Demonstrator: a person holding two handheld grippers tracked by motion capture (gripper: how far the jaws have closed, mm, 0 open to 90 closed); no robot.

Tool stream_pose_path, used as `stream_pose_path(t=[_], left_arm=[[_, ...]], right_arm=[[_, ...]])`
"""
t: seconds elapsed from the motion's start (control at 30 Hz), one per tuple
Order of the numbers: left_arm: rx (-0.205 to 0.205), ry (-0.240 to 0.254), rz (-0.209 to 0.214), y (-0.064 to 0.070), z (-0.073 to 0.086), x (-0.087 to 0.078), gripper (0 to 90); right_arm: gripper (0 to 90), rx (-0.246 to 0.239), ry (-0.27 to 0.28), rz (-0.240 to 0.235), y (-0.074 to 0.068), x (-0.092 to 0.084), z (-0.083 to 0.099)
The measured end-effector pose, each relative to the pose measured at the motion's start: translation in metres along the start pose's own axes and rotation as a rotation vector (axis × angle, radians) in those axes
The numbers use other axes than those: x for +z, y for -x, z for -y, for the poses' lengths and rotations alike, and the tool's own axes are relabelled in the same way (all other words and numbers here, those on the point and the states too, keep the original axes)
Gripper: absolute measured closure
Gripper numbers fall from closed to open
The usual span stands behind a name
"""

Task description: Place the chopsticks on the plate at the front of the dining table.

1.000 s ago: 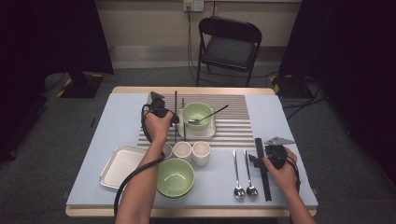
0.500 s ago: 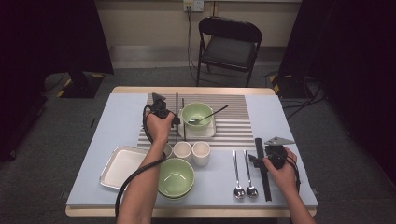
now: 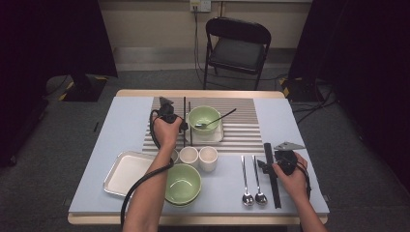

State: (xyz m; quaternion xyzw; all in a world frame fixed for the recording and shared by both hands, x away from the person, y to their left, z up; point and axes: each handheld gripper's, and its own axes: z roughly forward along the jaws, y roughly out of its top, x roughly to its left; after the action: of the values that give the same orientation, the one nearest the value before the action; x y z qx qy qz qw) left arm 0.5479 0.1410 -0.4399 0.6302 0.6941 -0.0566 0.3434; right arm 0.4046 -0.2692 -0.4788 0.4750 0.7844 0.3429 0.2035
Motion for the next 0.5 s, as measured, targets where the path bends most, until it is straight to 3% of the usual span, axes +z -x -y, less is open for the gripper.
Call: stream_pose_path(t=[0.5], left_arm=[[-0.003,-0.011,-0.012,0.0016,0.002,0.0047,86.0]], right_arm=[[15.4,-0.001,0.0,0.0,0.0,-0.0001,0.0]])
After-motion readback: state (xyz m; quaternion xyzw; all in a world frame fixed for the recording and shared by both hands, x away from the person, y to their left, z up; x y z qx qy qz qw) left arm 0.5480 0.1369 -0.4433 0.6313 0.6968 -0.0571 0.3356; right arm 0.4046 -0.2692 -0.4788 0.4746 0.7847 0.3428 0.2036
